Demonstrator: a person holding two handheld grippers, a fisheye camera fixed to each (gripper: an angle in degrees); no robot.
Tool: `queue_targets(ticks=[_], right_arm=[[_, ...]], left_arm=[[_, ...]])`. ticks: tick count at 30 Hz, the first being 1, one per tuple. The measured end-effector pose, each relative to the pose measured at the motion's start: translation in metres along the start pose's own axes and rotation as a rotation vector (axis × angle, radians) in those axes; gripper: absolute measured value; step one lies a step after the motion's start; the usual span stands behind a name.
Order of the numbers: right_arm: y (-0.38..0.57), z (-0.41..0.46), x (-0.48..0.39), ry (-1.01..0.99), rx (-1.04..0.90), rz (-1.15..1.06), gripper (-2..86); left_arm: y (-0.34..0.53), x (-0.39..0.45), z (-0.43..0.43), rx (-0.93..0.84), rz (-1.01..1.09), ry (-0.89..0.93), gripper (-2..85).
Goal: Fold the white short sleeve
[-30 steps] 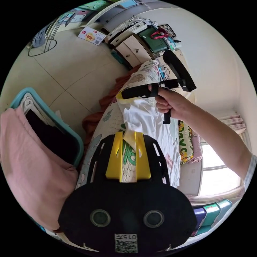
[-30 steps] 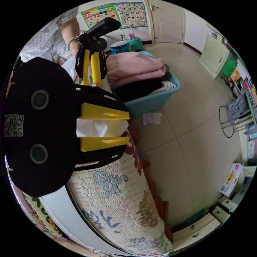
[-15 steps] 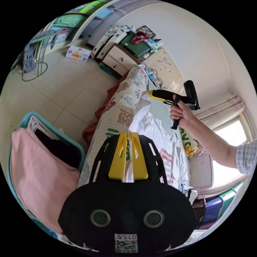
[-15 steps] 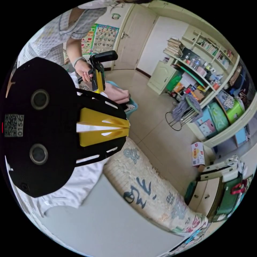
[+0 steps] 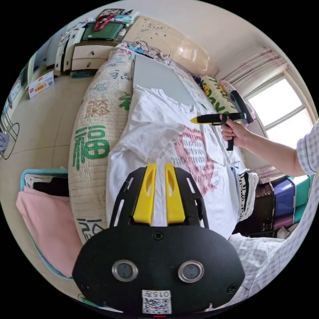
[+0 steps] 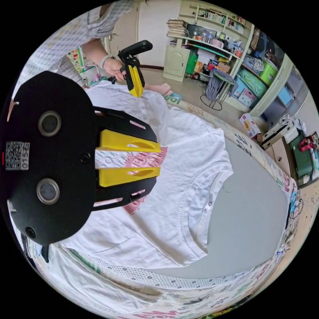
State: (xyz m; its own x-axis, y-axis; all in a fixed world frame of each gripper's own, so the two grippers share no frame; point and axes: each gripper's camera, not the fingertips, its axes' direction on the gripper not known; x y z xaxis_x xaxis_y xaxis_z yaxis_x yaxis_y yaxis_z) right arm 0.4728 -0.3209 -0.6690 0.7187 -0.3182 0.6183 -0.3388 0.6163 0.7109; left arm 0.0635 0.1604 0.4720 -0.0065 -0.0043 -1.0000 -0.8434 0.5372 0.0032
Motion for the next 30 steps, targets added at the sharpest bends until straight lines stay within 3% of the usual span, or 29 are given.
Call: queue_targets(ticks=[7,13,18,30], right_arm=[[-0.021,-0.012,-0.059,-0.03,-0.054,-0.237,9.4],[-0.036,-0.013,-0.058,-0.112,-0.123,-0.152,5.9],[-0.04,-0.039,-0.064,-0.208,-0.109,-0.105,1.1],[-0.017,-0.077,-0.095,-0.053,-0.169,-0.086,3.4]], left_arm=[[-0.033,0.031,0.008,0.023,0.049,-0.132,8.4],[-0.051,0.042,0.044,-0.04,0.102,-0.24,4.3],[-0.049,0.051,0.039,-0.022,0.096,-0.207,-0.2],[-0.036,0.077,0.063,-0.07,0.164,-0.191,3.1]])
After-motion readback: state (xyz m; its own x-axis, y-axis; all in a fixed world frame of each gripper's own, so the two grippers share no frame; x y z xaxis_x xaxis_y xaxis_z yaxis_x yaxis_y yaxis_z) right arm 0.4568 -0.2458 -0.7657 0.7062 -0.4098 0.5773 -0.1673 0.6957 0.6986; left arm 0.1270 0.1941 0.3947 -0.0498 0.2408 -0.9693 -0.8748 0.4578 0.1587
